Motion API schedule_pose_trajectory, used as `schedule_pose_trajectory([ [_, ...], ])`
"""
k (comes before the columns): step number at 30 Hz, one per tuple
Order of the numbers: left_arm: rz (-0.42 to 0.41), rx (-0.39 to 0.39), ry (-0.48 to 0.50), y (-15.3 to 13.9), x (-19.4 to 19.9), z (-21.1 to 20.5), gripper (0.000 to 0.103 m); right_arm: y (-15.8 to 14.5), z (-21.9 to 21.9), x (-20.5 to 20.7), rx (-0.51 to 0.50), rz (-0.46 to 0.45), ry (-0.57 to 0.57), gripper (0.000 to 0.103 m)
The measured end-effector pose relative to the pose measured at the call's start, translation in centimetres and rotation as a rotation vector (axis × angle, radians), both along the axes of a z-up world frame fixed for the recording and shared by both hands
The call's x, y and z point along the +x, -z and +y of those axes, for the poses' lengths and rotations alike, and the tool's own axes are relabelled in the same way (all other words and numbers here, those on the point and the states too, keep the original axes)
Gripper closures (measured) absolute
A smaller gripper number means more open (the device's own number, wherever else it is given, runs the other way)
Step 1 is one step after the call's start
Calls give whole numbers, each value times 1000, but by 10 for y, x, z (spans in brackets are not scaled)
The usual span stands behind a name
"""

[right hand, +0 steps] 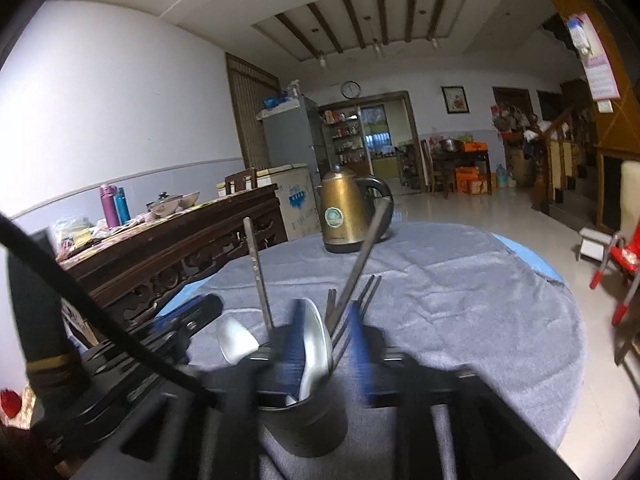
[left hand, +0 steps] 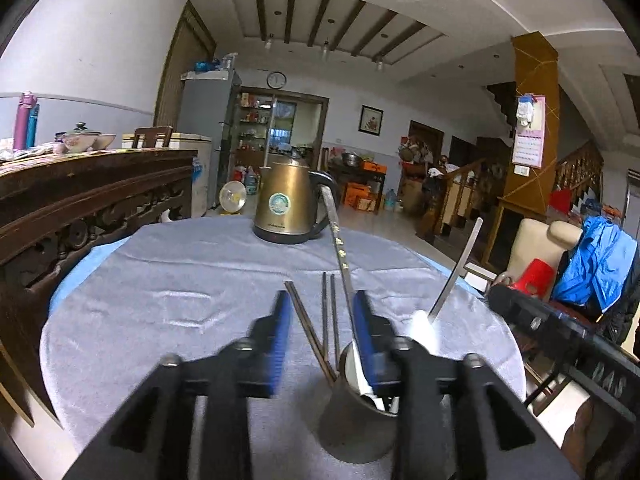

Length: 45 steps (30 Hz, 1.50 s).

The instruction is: Organize utensils

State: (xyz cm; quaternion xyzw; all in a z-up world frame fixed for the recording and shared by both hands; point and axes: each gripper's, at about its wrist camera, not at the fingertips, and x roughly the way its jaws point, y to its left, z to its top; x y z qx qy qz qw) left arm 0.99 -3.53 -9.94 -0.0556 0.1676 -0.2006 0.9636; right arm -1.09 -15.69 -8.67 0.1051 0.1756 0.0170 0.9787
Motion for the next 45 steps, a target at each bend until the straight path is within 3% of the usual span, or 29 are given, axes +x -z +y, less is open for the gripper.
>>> schedule_pose_trajectory([
  [8, 49, -3, -62, 2, 11, 17, 67, 3, -28, -3, 61, 0, 111, 62],
  [15, 115, 9, -122, 11, 25, 34, 49, 12, -42, -1, 92, 50, 149, 62],
  [32, 326, -1, -157, 61, 73, 55, 47, 48, -75, 18, 223, 174, 189, 62],
  [40, 408, 31, -104, 71, 116, 55, 47, 65, -97, 46, 272, 264, 163, 62],
  [45, 428, 57, -28, 65, 171, 38, 47, 83, -113, 101, 310, 400, 12, 62],
])
